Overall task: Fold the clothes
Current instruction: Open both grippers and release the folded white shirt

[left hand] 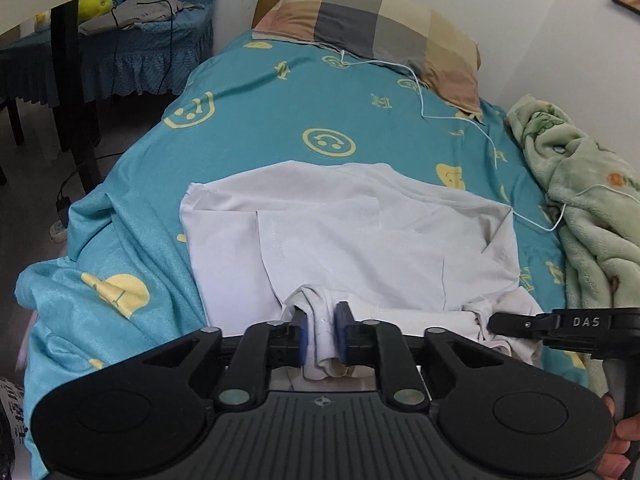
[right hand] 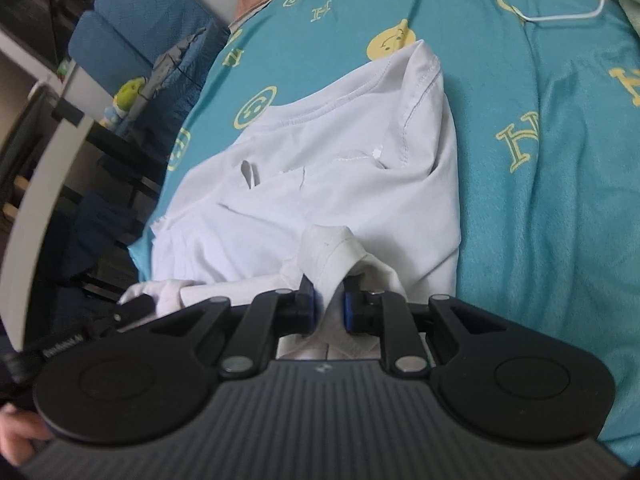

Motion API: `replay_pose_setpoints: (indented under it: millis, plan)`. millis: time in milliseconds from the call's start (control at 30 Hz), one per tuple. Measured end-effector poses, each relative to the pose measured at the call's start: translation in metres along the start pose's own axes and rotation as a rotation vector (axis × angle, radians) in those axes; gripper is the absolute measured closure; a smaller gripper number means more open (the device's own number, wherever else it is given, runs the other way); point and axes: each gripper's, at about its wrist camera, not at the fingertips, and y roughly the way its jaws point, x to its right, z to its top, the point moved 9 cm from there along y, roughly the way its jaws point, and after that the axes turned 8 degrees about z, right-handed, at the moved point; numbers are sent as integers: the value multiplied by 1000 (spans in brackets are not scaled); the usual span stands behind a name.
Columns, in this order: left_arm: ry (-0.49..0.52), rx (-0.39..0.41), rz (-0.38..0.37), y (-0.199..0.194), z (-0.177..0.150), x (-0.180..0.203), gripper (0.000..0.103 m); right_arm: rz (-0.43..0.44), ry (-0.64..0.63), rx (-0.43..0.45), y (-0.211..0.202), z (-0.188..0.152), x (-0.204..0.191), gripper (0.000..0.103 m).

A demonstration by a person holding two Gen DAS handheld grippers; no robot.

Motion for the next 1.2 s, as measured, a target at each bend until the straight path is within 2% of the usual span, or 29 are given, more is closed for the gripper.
replay_pose_setpoints:
  millis: [67,100,167,233,267,300,367,433,533,667,833,967,1033,1067,1100,1200]
  plan:
    - [-1,12,13,-9,-2,-1,42,18,24,7,-7,0,0,82]
    - [-2,18,20,-13,-2,-1,37,24,20,13,-12,-1,-3,80]
    - [14,48,6,-34,-5,1,33,43,10,25,-24,-3,-9,73]
    - [6,68,-12,-52,-11,1,28,72,2,46,-37,-6,-16,55]
    - [1,77,-21,-61,-15,1,26,84,-2,60,-44,-8,-19,37]
    - [-1,87,-25,-69,-19,0,26,93,-4,80,-51,-9,-22,24]
    - [13,95,-24,-78,-27,-1,26,107,-9,135,-67,-10,-26,19]
    - [29,96,-16,-83,-35,-1,26,110,-34,179,-79,-11,-31,20]
    - [46,80,3,-81,-46,-1,27,28,-120,178,-84,-23,-32,20]
    - [78,27,28,-63,-60,1,35,-127,-209,98,-69,-45,-19,20]
    - [105,-19,49,-42,-71,5,47,-154,-241,72,-56,-50,-9,22]
    - [116,-37,62,-33,-73,5,52,-126,-206,56,-49,-52,-2,23]
    - [118,-41,63,-30,-73,6,55,-132,-194,38,-43,-56,0,26]
    - [119,-43,63,-29,-73,7,57,-135,-194,29,-40,-57,1,31]
    - [122,-45,63,-28,-73,7,58,-142,-198,21,-37,-58,1,39]
    - [126,-48,63,-26,-74,9,63,-166,-218,6,-30,-61,1,52]
